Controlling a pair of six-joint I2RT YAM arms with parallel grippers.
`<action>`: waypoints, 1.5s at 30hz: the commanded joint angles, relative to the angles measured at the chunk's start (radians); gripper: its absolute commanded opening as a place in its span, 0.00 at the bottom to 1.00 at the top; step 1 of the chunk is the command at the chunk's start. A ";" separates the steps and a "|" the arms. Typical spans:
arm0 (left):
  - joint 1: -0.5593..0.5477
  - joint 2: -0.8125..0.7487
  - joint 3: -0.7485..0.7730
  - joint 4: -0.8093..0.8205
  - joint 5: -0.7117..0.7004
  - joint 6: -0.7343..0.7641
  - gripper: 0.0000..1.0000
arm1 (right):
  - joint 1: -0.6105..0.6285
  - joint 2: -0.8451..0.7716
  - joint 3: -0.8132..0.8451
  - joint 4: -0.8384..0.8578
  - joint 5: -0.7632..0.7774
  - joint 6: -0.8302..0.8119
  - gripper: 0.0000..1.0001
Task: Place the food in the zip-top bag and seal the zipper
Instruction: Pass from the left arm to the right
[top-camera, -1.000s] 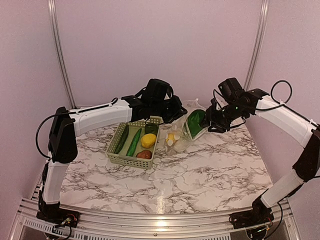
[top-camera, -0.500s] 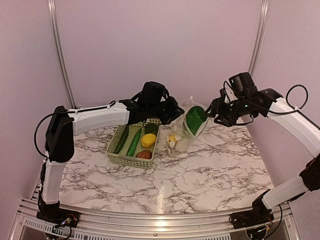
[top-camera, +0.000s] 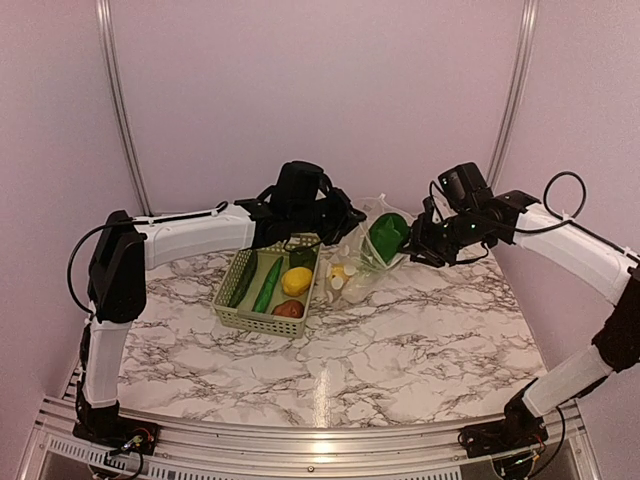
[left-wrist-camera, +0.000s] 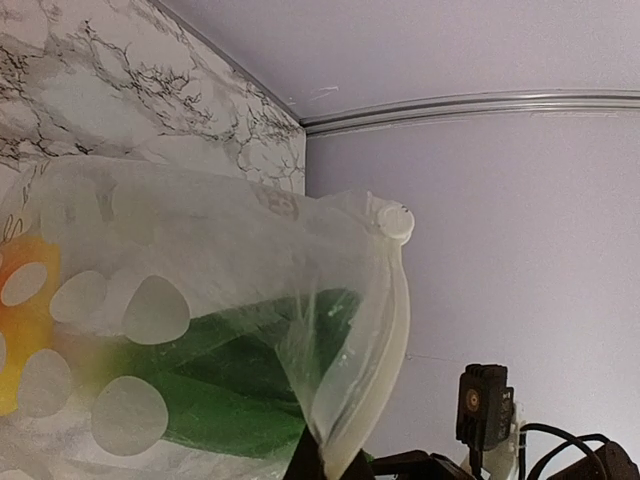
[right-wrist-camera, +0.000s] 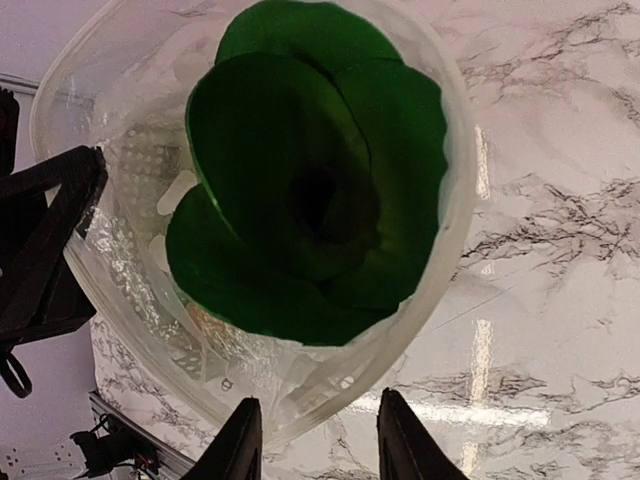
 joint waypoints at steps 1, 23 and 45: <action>0.002 -0.057 -0.020 0.041 0.015 -0.006 0.00 | 0.010 0.053 0.050 0.051 -0.018 0.001 0.35; 0.003 -0.133 0.041 -0.173 -0.058 0.341 0.95 | 0.022 0.279 0.693 -0.446 0.194 -0.325 0.00; 0.049 -0.214 -0.322 -0.148 0.044 0.375 0.82 | 0.046 0.384 0.749 -0.545 0.074 -0.461 0.00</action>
